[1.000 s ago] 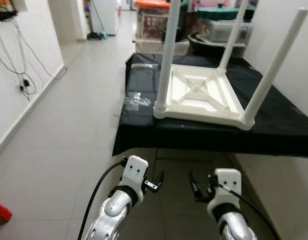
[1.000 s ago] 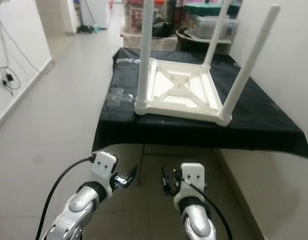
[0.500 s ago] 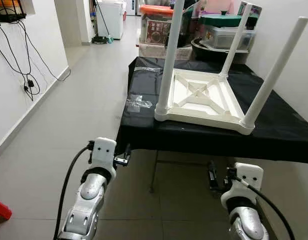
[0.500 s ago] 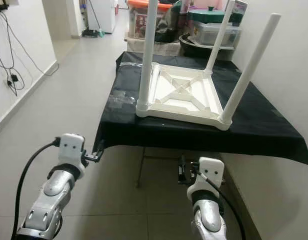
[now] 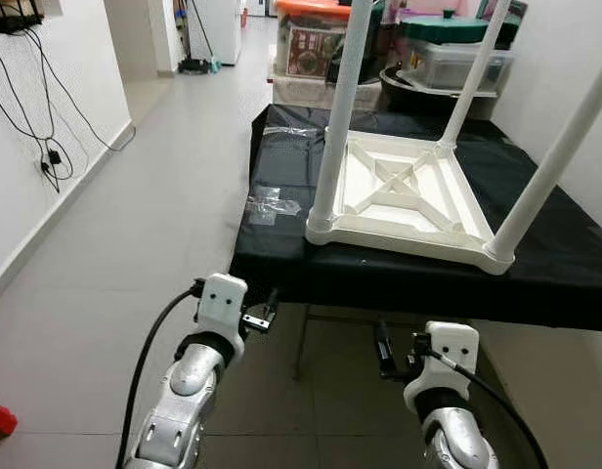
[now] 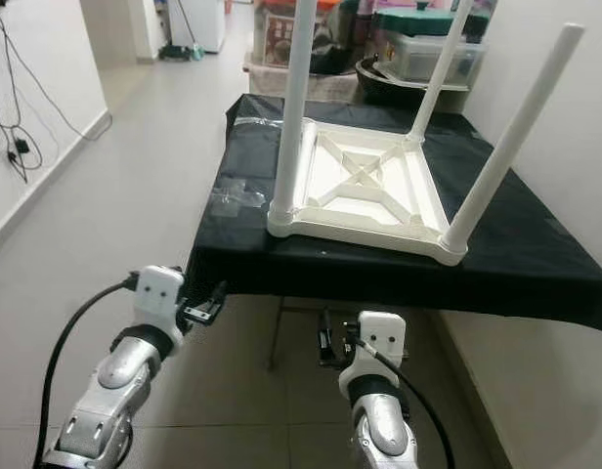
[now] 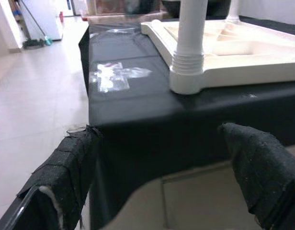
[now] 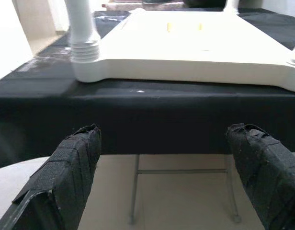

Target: Building children table

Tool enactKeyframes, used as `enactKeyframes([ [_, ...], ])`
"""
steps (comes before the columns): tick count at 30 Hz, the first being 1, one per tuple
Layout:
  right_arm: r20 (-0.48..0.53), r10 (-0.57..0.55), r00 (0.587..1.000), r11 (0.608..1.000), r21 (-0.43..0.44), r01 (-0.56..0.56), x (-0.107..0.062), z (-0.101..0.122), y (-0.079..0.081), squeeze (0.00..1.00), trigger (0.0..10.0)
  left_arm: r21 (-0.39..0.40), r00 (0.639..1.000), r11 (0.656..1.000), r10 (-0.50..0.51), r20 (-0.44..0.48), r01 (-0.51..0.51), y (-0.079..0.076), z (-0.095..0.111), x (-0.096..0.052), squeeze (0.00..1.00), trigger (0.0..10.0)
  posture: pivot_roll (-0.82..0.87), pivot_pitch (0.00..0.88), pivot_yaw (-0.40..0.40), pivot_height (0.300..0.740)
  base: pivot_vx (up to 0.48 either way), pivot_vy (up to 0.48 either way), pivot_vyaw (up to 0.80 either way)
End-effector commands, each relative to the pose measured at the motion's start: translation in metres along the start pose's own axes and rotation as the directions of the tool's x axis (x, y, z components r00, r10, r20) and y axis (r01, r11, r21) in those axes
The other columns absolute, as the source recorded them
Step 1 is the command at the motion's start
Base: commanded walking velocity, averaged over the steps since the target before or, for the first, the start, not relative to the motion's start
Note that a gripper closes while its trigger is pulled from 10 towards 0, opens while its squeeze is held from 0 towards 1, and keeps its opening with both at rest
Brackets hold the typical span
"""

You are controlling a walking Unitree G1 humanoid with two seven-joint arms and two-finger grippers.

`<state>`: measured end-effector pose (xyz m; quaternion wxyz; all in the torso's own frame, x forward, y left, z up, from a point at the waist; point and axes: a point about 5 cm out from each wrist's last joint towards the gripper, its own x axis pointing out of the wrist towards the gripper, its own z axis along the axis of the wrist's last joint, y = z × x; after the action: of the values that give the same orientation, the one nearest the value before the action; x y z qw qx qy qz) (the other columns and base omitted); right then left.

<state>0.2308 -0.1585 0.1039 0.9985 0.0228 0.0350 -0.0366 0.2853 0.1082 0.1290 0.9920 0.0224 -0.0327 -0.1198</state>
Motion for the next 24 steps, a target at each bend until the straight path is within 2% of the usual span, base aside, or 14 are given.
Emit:
enactKeyframes([
  [1,-0.014,-0.005,1.0,1.0,-0.011,0.005,-0.0012,-0.0044,-0.0012,0.0,10.0,-0.005,1.0,1.0,-0.019,-0.006,0.019,-0.0043,-0.0021,-0.0008,0.0,10.0,0.08,0.0,-0.1,0.74,0.292,0.0,0.0],
  [19,-0.008,0.003,1.0,1.0,0.0,-0.003,0.0,-0.0032,-0.0002,0.0,10.0,-0.01,1.0,1.0,-0.016,0.0,0.016,-0.0037,-0.0013,-0.0024,0.0,10.0,0.08,0.0,-0.1,0.74,0.291,0.0,0.0],
  [24,0.006,-0.014,1.0,0.999,0.046,0.014,0.0028,0.001,-0.0008,0.0,10.0,-0.011,1.0,1.0,-0.011,0.003,0.011,-0.0018,-0.0006,-0.003,0.0,10.0,0.09,0.0,-0.106,0.74,0.292,0.0,0.0],
])
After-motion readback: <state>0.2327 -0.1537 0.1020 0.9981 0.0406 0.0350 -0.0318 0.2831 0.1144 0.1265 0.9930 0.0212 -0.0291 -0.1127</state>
